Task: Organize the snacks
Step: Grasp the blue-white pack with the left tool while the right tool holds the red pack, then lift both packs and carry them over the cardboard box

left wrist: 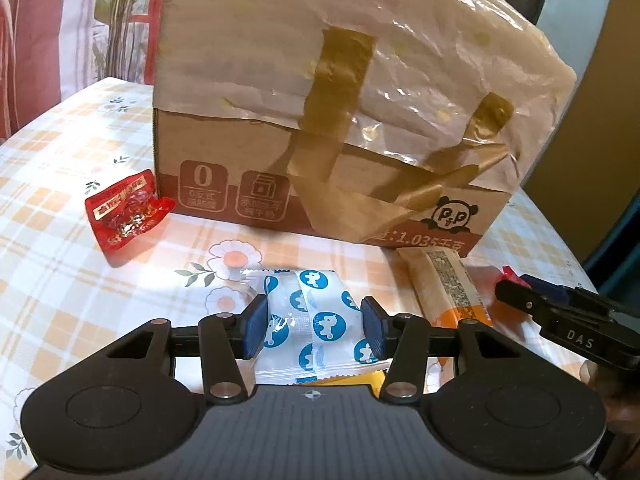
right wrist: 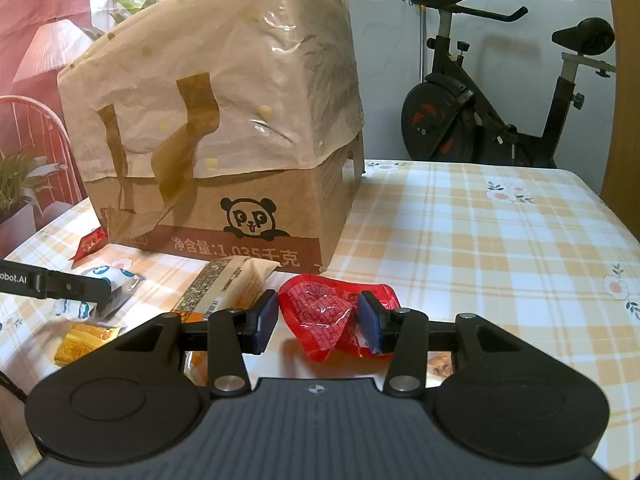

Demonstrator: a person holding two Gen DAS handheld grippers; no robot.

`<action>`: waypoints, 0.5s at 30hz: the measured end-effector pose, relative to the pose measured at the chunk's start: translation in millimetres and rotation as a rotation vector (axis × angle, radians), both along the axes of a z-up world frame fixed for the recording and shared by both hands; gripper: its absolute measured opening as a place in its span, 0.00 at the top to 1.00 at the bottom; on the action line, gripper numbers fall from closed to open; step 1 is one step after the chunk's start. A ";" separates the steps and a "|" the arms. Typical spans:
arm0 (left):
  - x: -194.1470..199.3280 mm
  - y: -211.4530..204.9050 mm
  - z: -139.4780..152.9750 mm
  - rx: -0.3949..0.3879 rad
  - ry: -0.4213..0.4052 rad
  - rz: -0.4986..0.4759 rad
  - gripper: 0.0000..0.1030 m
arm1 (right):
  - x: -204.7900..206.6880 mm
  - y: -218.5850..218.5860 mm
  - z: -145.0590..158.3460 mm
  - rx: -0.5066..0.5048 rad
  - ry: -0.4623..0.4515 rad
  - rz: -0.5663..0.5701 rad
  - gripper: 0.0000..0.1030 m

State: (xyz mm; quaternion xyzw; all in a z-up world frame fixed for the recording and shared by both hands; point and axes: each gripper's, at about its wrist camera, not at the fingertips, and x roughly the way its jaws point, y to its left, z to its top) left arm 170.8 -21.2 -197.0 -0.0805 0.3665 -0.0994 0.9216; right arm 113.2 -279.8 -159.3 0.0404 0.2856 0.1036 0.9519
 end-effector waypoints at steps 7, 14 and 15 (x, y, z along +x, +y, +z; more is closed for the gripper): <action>2.4 -5.6 -1.9 -0.004 -0.013 0.003 0.49 | 0.0 -2.2 -0.1 0.009 0.001 -0.008 0.55; -4.8 -4.3 11.7 -0.009 -0.067 0.005 0.49 | -4.8 -3.4 1.6 0.017 -0.027 -0.006 0.55; -6.6 -3.3 15.4 -0.010 -0.082 0.007 0.49 | -6.6 -3.5 2.7 0.015 -0.037 -0.010 0.55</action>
